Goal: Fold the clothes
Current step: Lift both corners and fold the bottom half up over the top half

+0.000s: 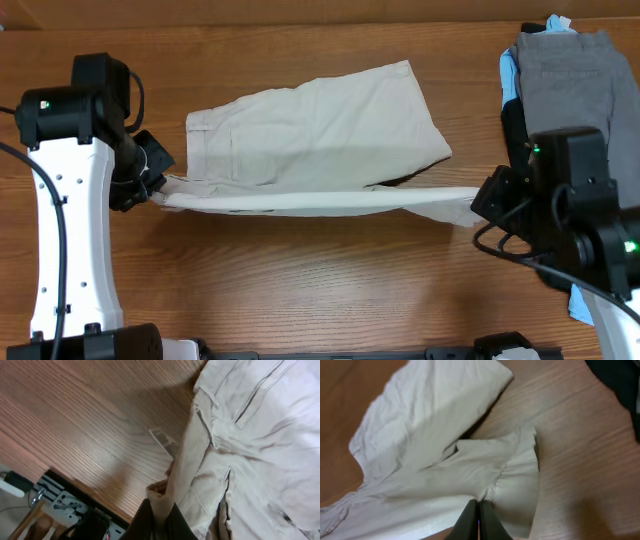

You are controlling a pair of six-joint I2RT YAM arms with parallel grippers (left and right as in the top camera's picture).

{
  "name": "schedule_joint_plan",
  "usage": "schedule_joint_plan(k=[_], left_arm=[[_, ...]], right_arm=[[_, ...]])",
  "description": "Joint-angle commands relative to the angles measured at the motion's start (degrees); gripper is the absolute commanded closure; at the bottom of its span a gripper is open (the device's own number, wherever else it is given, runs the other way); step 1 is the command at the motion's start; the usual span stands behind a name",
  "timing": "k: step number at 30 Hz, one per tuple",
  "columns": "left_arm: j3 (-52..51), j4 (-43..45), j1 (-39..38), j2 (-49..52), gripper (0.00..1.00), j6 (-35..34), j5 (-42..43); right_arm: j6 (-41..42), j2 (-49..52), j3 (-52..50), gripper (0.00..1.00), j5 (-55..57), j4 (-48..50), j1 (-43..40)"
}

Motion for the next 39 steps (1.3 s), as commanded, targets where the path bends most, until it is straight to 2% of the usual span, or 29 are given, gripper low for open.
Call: schedule_joint_plan(k=[1, 9, 19, 24, 30, 39], left_arm=[[0.85, 2.14, 1.11, -1.05, 0.95, 1.60, -8.13], [-5.11, 12.83, 1.11, -0.90, 0.96, -0.35, -8.11], [-20.24, 39.21, -0.07, 0.46, 0.96, -0.94, -7.52], [-23.41, 50.62, -0.11, 1.44, 0.96, -0.94, -7.43], [-23.56, 59.95, -1.44, 3.54, 0.96, -0.90, -7.43], [-23.58, 69.11, -5.40, 10.05, 0.94, -0.87, -7.96]], right_arm=[[-2.75, 1.44, 1.62, 0.96, 7.82, 3.17, -2.03], [-7.67, 13.14, 1.62, 0.96, 8.44, 18.27, -2.03], [-8.33, 32.96, 1.57, 0.96, 8.74, 36.06, -2.03], [-8.33, 39.63, 1.57, 0.96, 8.74, 43.93, -2.03], [-9.40, 43.93, 1.57, 0.96, 8.94, 53.27, -2.03], [-9.42, 47.60, 1.55, 0.96, 10.88, 58.55, -2.14]])
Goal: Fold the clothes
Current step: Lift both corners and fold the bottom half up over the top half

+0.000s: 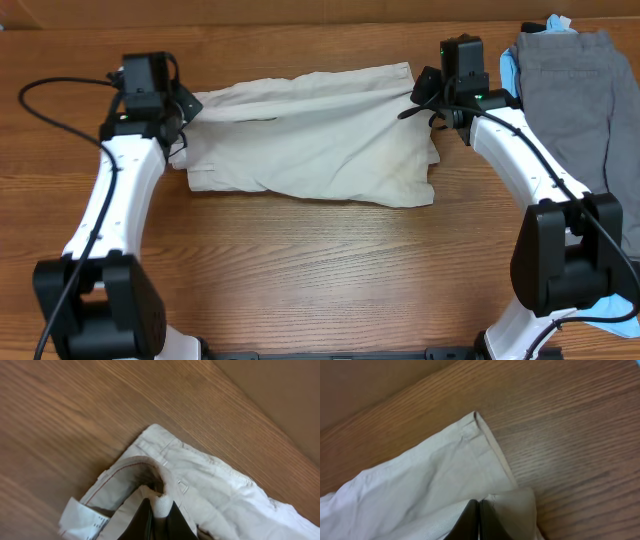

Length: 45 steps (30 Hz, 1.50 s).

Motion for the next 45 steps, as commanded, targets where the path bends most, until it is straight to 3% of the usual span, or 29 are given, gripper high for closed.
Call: schedule_joint_plan(k=[1, 9, 17, 25, 37, 45], left_arm=[[0.04, 2.19, -1.16, 3.23, 0.95, 0.31, -3.91], [0.04, 4.79, -1.33, 6.75, 0.96, 0.24, -4.09], [0.04, 4.81, -1.33, 6.75, 0.96, 0.24, -5.51], [0.04, 4.63, -1.36, 6.75, 0.96, 0.24, -5.49], [0.04, 3.48, -1.36, 6.75, 0.96, 0.22, -5.35], [0.04, 2.82, -1.40, 6.75, 0.96, 0.24, -4.87]], right_arm=[[-0.70, 2.64, 1.44, 0.96, 3.74, 2.16, -1.66], [-3.48, 3.50, 3.10, 0.96, 2.71, 11.10, -1.66], [-5.22, 3.50, 10.14, 0.96, 1.40, 8.70, -1.64], [-5.25, 2.45, 10.16, 0.96, -2.99, 7.69, -0.92], [-6.51, -8.72, 10.16, 0.96, -2.95, 3.45, -0.57], [-6.86, -8.55, 10.14, 0.96, -2.93, 0.87, -0.57]])
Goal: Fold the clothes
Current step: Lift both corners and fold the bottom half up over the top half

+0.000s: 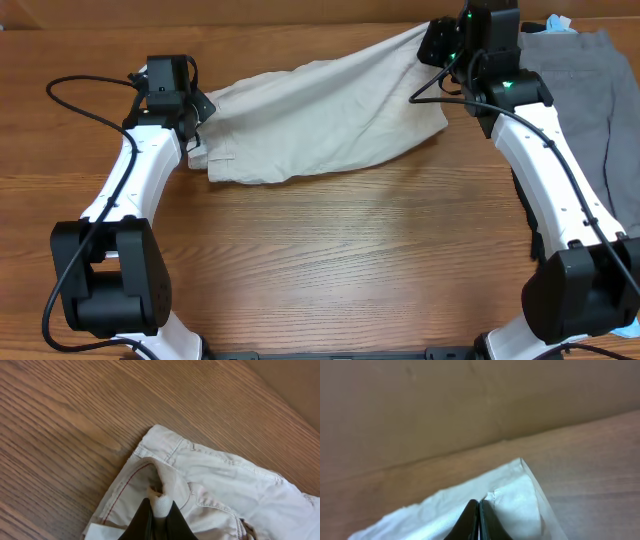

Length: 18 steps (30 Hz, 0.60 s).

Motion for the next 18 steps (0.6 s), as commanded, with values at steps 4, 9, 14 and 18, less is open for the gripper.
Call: schedule_joint_plan(k=[4, 9, 14, 18], left_arm=[[0.04, -0.76, 0.07, 0.72, 0.96, 0.22, -2.75], [0.04, -0.31, 0.07, 0.72, 0.96, 0.22, -2.97], [0.04, 3.58, 0.07, 0.72, 0.96, 0.24, -5.16], [0.04, 8.33, 0.07, 0.72, 0.96, 0.22, -7.69]], right_arm=[[-0.66, -0.48, 1.42, 0.96, 4.07, 1.60, -0.92], [-2.12, 2.51, 1.42, 0.96, 4.63, 6.01, -0.92], [-2.12, 7.23, 1.42, 0.96, 6.78, 9.60, -0.92], [-2.12, 11.69, 1.42, 0.96, 6.93, 13.66, -1.16]])
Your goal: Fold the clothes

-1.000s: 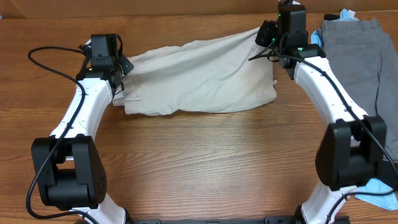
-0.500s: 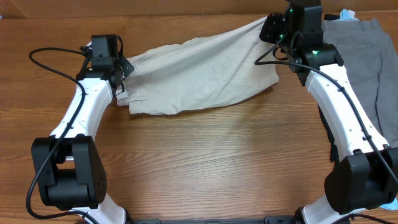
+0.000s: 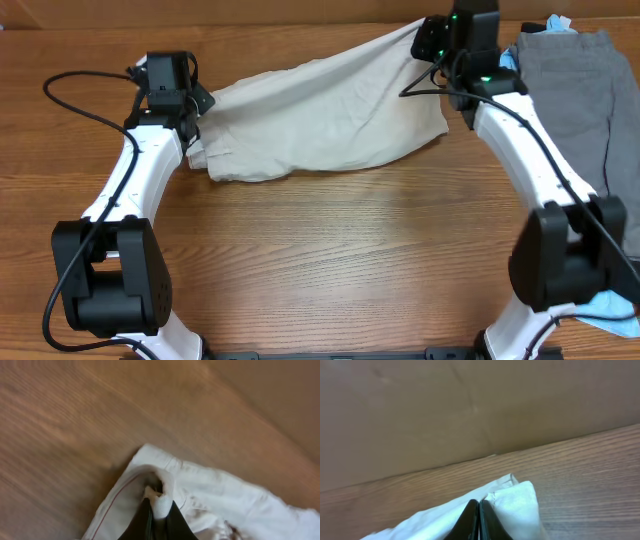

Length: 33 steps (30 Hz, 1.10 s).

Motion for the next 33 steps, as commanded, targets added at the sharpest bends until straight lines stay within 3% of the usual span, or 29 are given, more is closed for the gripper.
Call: schedule_joint_plan(k=[1, 3, 4, 5, 6, 7, 8, 9, 15, 26, 33], left_arm=[[0.09, 3.10, 0.42, 0.70, 0.96, 0.24, -5.68], [0.09, 5.44, 0.42, 0.72, 0.94, 0.24, -5.66], [0.09, 6.62, 0.42, 0.72, 0.87, 0.24, -5.66], [0.09, 7.89, 0.42, 0.72, 0.70, 0.24, -5.66], [0.09, 8.72, 0.42, 0.72, 0.53, 0.26, -5.66], [0.09, 9.57, 0.42, 0.72, 0.20, 0.33, -5.68], [0.09, 10.10, 0.42, 0.72, 0.00, 0.35, -5.68], [0.09, 10.34, 0.42, 0.72, 0.00, 0.44, -5.68], [0.48, 10.27, 0.46, 0.39, 0.00, 7.58, -6.54], [4.61, -13.81, 0.35, -1.73, 0.00, 15.54, 6.80], [4.59, -22.51, 0.35, -1.64, 0.00, 16.39, 7.06]], right_arm=[[-0.44, 3.61, 1.42, 0.96, 3.48, 2.71, -1.07], [-0.46, 5.68, 1.42, 0.96, 3.45, 4.59, -1.07], [-0.44, 6.80, 1.42, 0.96, 3.45, 5.68, -1.07], [-0.42, 8.04, 1.42, 0.96, 3.43, 7.08, -1.07], [-0.42, 8.92, 1.42, 0.89, 3.43, 8.15, -1.07], [-0.39, 9.92, 1.42, 0.71, 3.43, 9.42, -1.05], [-0.39, 10.82, 1.42, 0.41, 3.45, 10.49, -1.05], [-0.39, 11.54, 1.42, 0.00, 3.45, 11.39, -1.05], [-0.44, 11.76, 1.42, 0.00, 3.43, 10.60, -1.11], [-3.41, 10.40, 1.33, 0.00, -3.28, -10.19, -0.92], [-3.34, 10.45, -0.33, 0.17, -4.42, -19.02, -0.92]])
